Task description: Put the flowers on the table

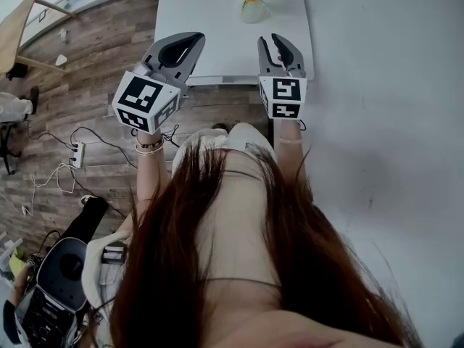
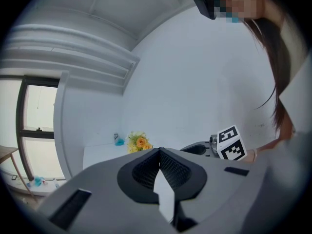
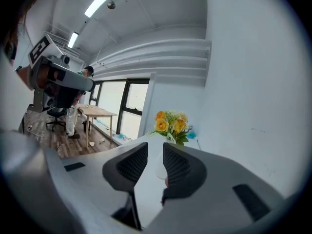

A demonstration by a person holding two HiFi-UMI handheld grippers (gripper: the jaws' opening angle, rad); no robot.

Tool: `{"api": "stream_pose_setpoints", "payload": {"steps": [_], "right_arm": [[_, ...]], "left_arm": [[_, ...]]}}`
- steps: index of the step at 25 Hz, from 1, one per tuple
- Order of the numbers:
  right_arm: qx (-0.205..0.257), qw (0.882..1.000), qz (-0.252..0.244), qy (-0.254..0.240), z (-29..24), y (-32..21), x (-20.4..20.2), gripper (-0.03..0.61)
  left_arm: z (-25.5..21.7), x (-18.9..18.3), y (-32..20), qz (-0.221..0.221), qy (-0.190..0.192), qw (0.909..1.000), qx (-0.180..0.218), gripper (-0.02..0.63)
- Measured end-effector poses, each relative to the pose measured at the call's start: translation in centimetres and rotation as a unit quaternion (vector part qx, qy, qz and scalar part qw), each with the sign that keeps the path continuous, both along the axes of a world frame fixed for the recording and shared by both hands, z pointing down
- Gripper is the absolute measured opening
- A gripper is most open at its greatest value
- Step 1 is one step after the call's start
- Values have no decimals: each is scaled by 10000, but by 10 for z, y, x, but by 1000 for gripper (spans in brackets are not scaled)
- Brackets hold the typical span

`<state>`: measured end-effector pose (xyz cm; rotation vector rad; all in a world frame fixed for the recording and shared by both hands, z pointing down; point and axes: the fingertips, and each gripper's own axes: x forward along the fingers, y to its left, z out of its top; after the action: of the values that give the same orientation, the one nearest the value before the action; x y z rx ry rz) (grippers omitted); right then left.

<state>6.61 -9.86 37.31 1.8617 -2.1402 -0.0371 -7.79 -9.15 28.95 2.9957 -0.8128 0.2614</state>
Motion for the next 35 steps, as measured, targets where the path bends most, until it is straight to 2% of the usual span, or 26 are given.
{"api": "stream_pose_setpoints", "payload": {"steps": [8, 13, 19, 35], "right_arm": [[31, 9998, -172, 4, -12, 2, -2, 79], [163, 9992, -344, -104, -22, 21, 6, 63], [271, 9982, -518, -122, -44, 38, 8, 57], [344, 9967, -710, -188, -53, 80, 24, 54]], "left_arm": [[-2, 1, -2, -172, 86, 9998, -81, 5], [-3, 17, 18, -238, 90, 9997, -53, 5], [-14, 26, 36, -320, 105, 9994, -49, 5], [-11, 50, 83, -519, -63, 9986, -84, 5]]}}
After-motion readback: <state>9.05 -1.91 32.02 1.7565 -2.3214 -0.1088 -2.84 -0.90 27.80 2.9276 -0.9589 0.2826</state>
